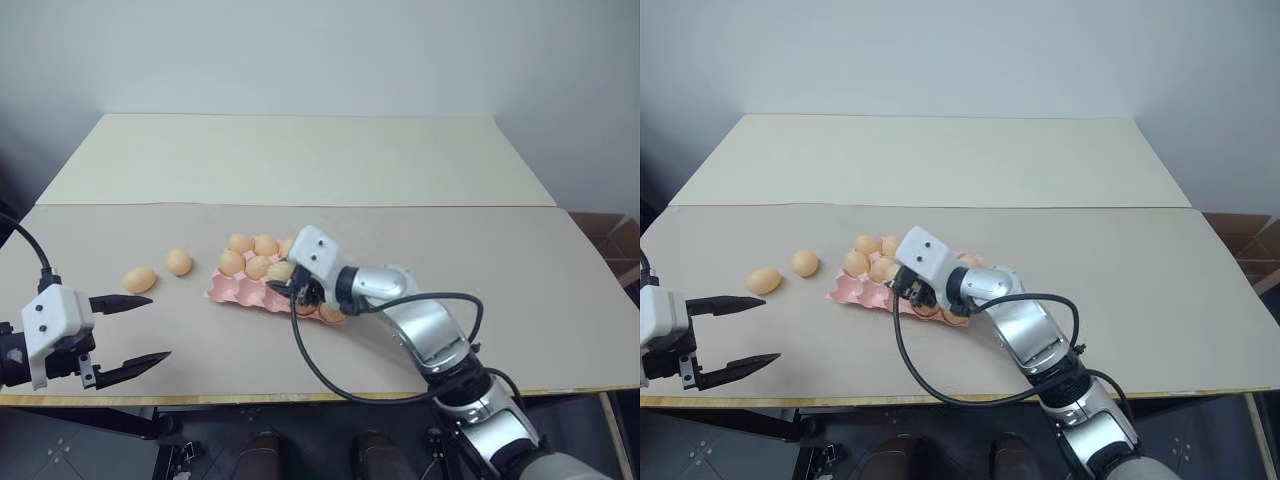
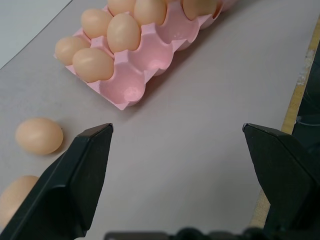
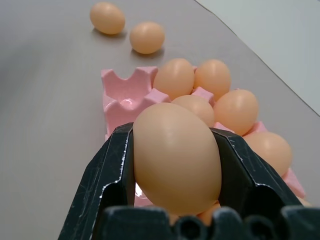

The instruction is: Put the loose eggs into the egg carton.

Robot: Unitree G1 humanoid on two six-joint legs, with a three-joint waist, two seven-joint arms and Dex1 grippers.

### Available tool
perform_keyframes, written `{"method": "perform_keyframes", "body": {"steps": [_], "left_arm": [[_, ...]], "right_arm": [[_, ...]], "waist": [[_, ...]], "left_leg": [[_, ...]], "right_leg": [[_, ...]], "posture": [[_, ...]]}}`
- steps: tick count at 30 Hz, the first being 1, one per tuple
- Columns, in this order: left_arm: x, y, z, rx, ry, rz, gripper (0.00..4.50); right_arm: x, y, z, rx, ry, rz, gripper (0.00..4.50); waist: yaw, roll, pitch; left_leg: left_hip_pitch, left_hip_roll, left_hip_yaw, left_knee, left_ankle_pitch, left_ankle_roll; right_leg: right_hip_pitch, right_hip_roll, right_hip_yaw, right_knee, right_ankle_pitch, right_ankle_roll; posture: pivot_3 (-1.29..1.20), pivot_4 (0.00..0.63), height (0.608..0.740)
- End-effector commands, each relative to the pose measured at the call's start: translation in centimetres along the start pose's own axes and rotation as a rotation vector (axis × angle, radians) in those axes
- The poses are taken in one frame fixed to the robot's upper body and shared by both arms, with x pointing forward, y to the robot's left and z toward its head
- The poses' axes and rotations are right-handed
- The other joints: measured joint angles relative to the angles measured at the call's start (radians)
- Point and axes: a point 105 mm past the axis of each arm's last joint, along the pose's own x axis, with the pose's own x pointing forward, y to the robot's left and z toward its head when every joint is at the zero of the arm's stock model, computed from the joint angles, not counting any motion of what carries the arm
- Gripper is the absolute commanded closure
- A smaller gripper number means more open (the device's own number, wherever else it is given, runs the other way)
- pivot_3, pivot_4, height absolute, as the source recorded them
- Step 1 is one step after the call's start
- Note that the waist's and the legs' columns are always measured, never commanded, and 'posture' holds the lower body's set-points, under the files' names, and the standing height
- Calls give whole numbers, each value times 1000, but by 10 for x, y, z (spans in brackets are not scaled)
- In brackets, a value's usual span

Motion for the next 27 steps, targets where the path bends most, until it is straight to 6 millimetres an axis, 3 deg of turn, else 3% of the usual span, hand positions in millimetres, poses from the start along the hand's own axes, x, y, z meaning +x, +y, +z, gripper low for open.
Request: {"method": "perform_keyframes", "body": {"steps": [1, 6, 7, 12, 16, 21, 27], "left_arm": [[-5, 3, 4, 27, -8, 32, 0], [-4, 2, 5, 24, -8, 34, 0], [-4, 2, 5, 24, -8, 34, 0], [-4, 3, 6, 26, -10, 35, 0], [-4, 5, 5, 28, -11, 42, 0], [-4, 9, 1, 26, -1, 81, 0], [-7, 7, -8, 18, 25, 118, 0]], "right_arm": [[9, 5, 13, -49, -60, 9, 1813], [13, 5, 13, -72, -63, 7, 172], [13, 6, 13, -83, -67, 11, 24], [6, 4, 21, -122, -96, 13, 24], [-12, 1, 33, -182, -122, 19, 24], [-51, -1, 38, -256, -124, 98, 24], [-100, -5, 20, -316, 49, 219, 24]], "waist": [[-1, 0, 0], [-1, 0, 0], [-1, 0, 0], [-2, 0, 0], [0, 0, 0], [3, 0, 0], [5, 0, 0]], "left_leg": [[0, 0, 0, 0, 0, 0], [0, 0, 0, 0, 0, 0], [0, 0, 0, 0, 0, 0], [0, 0, 0, 0, 0, 0], [0, 0, 0, 0, 0, 0], [-1, 0, 0, 0, 0, 0], [0, 0, 0, 0, 0, 0]], "right_leg": [[0, 0, 0, 0, 0, 0], [0, 0, 0, 0, 0, 0], [0, 0, 0, 0, 0, 0], [0, 0, 0, 0, 0, 0], [0, 0, 0, 0, 0, 0], [0, 0, 0, -1, 0, 0], [1, -1, -1, -2, 0, 0]], "posture": [[0, 150, 740], [0, 150, 740], [0, 150, 740], [0, 150, 740], [0, 150, 740], [0, 150, 740], [0, 150, 740]]}}
